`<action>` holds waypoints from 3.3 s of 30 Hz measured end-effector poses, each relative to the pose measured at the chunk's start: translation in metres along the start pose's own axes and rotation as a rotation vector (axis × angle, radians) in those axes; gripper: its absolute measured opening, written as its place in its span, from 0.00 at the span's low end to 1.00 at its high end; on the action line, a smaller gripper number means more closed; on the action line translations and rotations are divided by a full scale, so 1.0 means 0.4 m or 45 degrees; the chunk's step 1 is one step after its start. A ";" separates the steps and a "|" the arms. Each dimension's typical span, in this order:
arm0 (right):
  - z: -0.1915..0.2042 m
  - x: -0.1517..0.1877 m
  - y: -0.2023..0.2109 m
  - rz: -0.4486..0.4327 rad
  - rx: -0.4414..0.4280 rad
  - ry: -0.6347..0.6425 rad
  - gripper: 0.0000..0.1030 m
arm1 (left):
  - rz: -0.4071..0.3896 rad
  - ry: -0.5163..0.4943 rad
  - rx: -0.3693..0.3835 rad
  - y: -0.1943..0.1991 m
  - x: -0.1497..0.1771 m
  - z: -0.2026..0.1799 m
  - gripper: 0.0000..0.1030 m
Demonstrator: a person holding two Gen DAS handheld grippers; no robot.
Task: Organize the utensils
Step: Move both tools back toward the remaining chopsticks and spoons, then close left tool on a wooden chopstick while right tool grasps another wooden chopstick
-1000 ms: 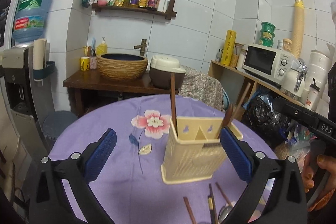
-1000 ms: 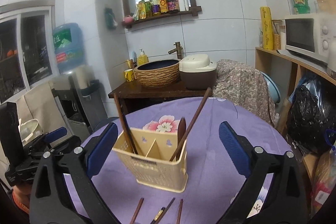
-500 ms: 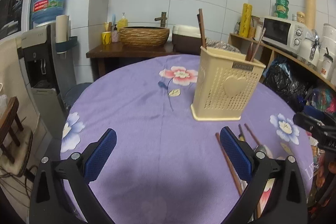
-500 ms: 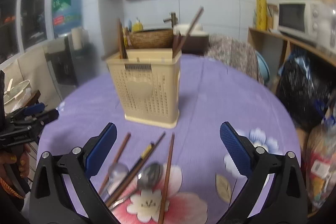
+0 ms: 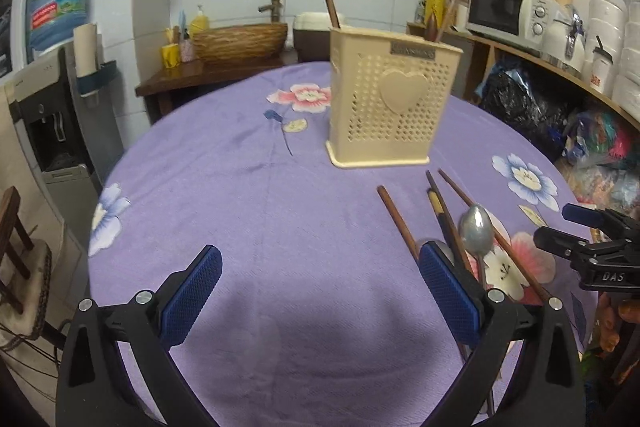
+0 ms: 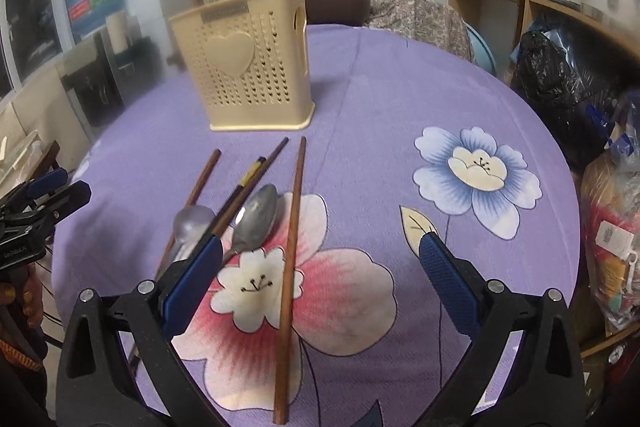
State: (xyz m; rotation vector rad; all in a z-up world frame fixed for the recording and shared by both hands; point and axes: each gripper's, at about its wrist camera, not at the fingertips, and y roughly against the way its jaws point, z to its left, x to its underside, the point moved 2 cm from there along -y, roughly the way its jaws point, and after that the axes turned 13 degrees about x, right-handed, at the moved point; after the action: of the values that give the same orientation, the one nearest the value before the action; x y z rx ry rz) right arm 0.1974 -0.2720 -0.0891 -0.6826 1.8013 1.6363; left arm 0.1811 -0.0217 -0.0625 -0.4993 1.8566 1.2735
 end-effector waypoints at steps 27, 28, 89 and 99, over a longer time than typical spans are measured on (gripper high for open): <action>0.040 0.044 -0.060 0.155 0.074 0.080 0.70 | 0.228 -0.071 0.102 -0.096 0.037 -0.093 0.66; 0.038 0.042 -0.061 0.153 0.081 0.075 0.69 | 0.229 -0.070 0.099 -0.097 0.038 -0.092 0.66; 0.124 -0.209 -0.268 0.270 -0.118 0.284 0.06 | 0.373 -0.080 0.036 -0.316 -0.109 -0.033 0.14; 0.086 -0.220 -0.256 0.251 -0.183 0.209 0.06 | 0.326 -0.032 0.073 -0.303 -0.120 -0.028 0.13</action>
State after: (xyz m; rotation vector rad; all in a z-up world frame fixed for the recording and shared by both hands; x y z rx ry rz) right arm 0.3348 -0.2507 -0.0967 -0.7413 1.9319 1.9032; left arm 0.2901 -0.0874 -0.0928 -0.2179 1.9767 1.3805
